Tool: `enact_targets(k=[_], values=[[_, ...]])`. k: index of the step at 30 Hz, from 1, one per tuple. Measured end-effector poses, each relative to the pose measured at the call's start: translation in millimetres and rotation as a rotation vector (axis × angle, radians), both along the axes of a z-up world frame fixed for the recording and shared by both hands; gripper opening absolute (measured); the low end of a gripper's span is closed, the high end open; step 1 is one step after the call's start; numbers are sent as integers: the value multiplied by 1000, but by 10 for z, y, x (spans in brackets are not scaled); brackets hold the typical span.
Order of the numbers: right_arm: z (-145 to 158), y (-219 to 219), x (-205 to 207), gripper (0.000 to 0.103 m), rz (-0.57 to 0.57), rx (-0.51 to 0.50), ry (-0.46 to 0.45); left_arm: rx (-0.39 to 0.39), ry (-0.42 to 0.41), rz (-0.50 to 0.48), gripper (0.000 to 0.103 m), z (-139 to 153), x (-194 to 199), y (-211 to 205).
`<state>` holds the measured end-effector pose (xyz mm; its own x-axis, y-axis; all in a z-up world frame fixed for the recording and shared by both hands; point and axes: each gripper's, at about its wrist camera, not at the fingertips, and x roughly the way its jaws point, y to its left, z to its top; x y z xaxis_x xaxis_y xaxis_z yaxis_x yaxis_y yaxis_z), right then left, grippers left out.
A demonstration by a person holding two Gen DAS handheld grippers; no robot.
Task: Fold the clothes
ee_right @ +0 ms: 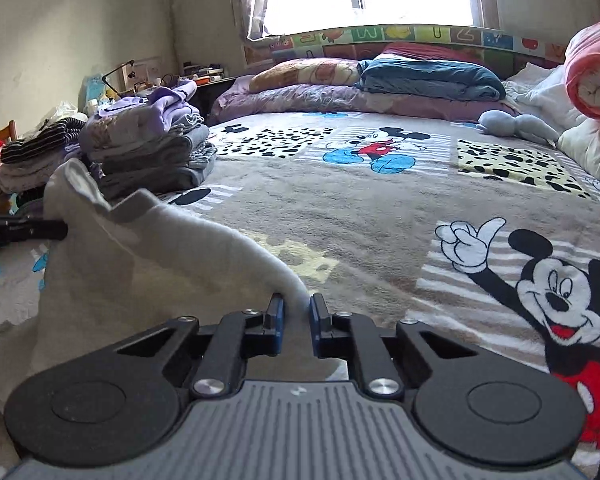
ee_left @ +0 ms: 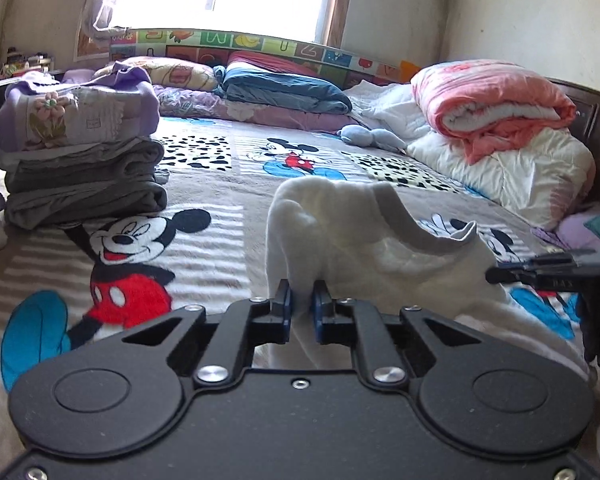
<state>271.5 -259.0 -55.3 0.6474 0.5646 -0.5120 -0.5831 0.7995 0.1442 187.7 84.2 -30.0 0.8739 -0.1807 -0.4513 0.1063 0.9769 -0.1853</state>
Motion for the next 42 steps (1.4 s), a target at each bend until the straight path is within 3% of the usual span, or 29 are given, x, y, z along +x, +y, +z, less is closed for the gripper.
enact_targets(k=[14,20,25,27,29,30,32,37,42], values=[[-58,389,607,13,-2,-96,48,-170,86,-43,7,-293,750,475],[-290,481,865,13,-33,-131,133,-240,159,-18,7,-489,964,599],[-414,455,962,23,-77,-109,196,-286,212,5,8,-626,1041,665],[-389,408,971,27,-98,-86,211,-294,215,14,13,-637,1036,678],[-309,341,914,46,-137,-80,196,-318,216,28,16,-634,1021,710],[-243,279,858,48,-160,-71,180,-328,210,36,20,-616,1003,725],[-114,130,718,48,-211,-41,154,-334,194,82,57,-559,943,750],[43,-340,33,52,-321,143,146,-451,124,136,60,-350,650,844],[-60,-597,-821,58,-354,354,166,-453,88,112,65,-49,228,682]])
